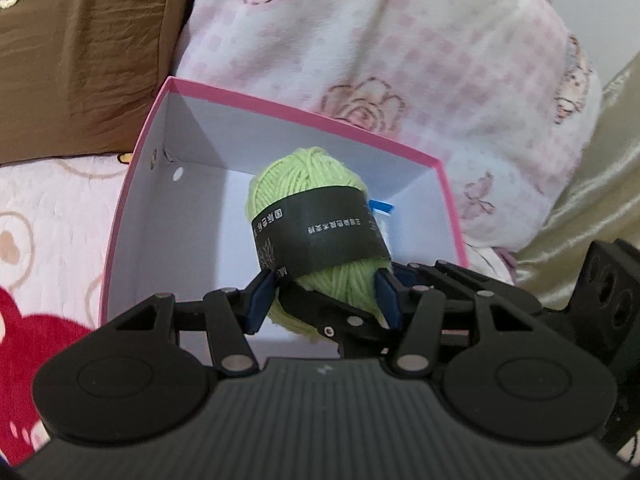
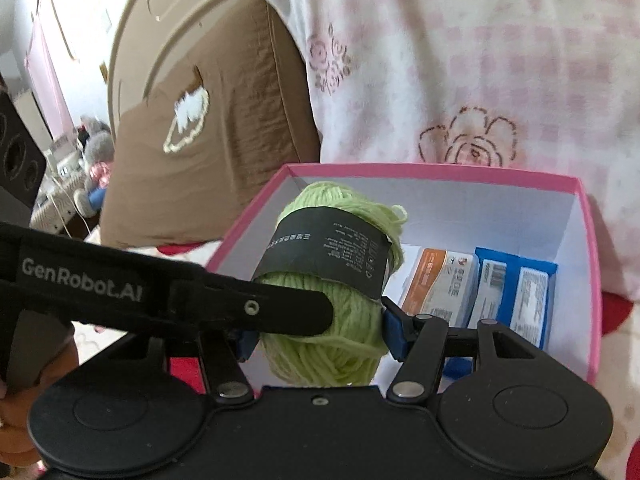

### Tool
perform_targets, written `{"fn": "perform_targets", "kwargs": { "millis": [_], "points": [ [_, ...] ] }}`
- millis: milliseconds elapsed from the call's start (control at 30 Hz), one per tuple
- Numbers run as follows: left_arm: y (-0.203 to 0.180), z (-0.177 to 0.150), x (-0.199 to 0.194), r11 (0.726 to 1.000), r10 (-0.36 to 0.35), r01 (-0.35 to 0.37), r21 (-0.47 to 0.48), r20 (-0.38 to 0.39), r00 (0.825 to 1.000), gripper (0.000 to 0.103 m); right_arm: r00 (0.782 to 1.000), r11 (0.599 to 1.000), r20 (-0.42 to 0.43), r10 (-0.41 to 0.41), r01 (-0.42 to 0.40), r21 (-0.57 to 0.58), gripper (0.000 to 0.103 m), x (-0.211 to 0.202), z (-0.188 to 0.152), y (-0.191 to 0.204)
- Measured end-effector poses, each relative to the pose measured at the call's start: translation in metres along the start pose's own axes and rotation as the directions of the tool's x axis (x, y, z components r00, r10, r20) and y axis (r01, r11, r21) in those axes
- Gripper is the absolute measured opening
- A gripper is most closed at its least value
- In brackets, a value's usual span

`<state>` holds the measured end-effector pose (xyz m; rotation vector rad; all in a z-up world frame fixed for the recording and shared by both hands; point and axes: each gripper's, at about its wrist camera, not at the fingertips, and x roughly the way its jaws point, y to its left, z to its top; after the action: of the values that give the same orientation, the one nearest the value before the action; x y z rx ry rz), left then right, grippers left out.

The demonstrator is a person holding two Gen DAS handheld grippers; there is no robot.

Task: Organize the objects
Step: 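Lower the yarn ball into the pink box and open the left gripper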

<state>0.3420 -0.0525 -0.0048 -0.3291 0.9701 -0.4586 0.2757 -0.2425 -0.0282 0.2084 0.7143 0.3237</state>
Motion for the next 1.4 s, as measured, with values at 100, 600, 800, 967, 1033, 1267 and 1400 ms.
{"fn": "perform_targets", "kwargs": {
  "millis": [100,600,800,967,1033,1267,1400],
  "points": [
    [0.011,0.01,0.015,1.0,0.006,-0.006,-0.014,-0.003,1.0,0.052,0.999,0.999,-0.037,-0.022,0.021,-0.033,0.065,0.02,0.01,-0.003],
    [0.037,0.024,0.051,1.0,0.011,-0.011,-0.001,-0.039,0.999,0.047,0.985,0.999,-0.169,-0.031,0.026,-0.037,0.07,0.074,0.027,-0.019],
    [0.038,0.023,0.062,0.998,0.069,-0.068,0.017,-0.048,0.996,0.045,0.977,1.0,-0.214,-0.026,0.027,0.003,0.074,0.079,0.026,-0.025],
    [0.039,0.023,0.07,0.996,0.084,-0.083,0.02,-0.06,0.995,0.045,0.988,0.999,-0.154,-0.018,0.01,-0.053,0.076,0.061,0.02,-0.017],
    [0.038,0.026,0.071,0.996,0.091,-0.089,0.029,-0.062,0.994,0.045,0.991,0.997,-0.13,-0.028,0.018,-0.079,0.062,0.058,0.016,-0.013],
    [0.037,0.035,0.08,0.993,0.114,-0.115,-0.004,-0.088,0.99,0.045,0.979,0.988,-0.142,-0.144,0.133,-0.078,0.034,0.074,0.02,-0.006],
    [0.03,0.033,0.08,0.988,0.152,-0.151,0.017,-0.092,0.984,0.049,0.975,0.989,-0.162,-0.15,0.149,-0.016,0.034,0.077,0.023,-0.012]
  ]
}}
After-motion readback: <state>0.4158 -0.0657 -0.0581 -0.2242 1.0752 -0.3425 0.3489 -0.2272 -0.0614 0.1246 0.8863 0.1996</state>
